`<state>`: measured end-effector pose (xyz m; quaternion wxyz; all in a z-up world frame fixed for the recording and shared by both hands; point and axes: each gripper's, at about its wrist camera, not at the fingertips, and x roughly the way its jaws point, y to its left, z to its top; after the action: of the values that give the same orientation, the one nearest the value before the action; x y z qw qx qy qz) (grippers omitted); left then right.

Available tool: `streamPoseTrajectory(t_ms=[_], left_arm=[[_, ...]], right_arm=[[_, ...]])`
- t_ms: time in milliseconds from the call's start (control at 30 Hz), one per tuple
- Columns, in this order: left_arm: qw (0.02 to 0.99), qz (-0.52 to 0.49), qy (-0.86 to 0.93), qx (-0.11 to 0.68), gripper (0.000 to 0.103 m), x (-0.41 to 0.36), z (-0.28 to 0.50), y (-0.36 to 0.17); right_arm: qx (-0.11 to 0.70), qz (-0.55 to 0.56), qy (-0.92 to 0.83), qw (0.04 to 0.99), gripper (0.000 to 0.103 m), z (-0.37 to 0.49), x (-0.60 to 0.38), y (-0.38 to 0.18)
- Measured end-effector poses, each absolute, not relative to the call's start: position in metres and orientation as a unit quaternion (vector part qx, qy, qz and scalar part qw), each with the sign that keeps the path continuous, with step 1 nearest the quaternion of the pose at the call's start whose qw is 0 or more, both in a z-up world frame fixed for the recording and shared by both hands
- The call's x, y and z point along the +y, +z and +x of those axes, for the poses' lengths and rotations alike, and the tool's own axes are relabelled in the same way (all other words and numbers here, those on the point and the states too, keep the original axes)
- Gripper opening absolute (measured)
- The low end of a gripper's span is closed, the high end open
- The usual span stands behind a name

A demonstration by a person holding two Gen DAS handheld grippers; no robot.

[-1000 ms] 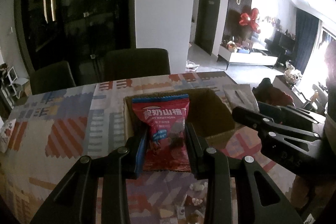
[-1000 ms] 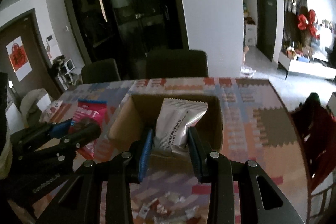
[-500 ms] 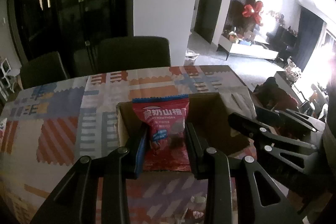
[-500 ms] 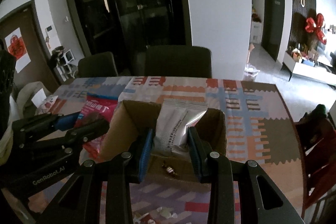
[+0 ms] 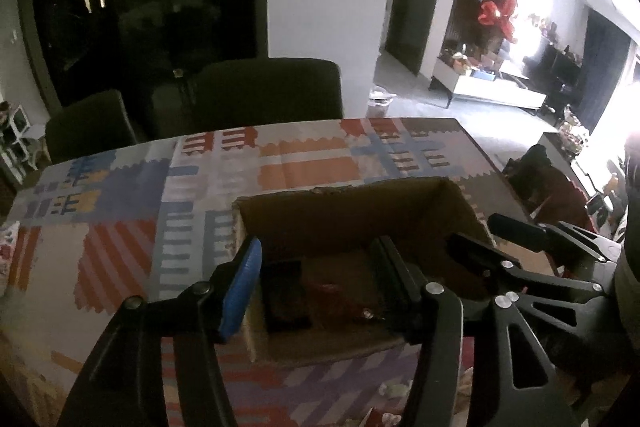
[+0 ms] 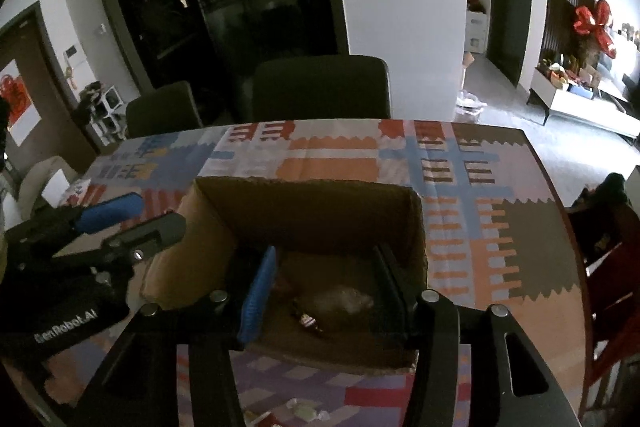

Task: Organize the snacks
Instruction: 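Withdraw both grippers from the box back toward the snack pile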

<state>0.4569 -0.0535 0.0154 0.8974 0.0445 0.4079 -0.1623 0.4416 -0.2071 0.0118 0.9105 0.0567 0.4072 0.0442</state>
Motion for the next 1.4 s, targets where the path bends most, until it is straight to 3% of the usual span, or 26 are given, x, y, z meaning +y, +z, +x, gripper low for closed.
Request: streamPoseTrajectory(t_ms=[733, 1033, 1400], left_arm=[[0.909, 0.077, -0.209, 0.353, 0.063, -0.068, 0.358, 0.039], [0.895, 0.109, -0.238, 0.361, 0.063, -0.081, 0.329, 0.017], [0.846, 0.152, -0.298, 0.416, 0.063, -0.101, 0.313, -0.037]], right_arm=[[0.385, 0.045, 0.042, 0.921, 0.051, 0.345, -0.222, 0.031], [0.395, 0.043, 0.026, 0.917, 0.051, 0.313, -0.231, 0.015], [0.462, 0.049, 0.019, 0.885, 0.051, 0.293, -0.241, -0.04]])
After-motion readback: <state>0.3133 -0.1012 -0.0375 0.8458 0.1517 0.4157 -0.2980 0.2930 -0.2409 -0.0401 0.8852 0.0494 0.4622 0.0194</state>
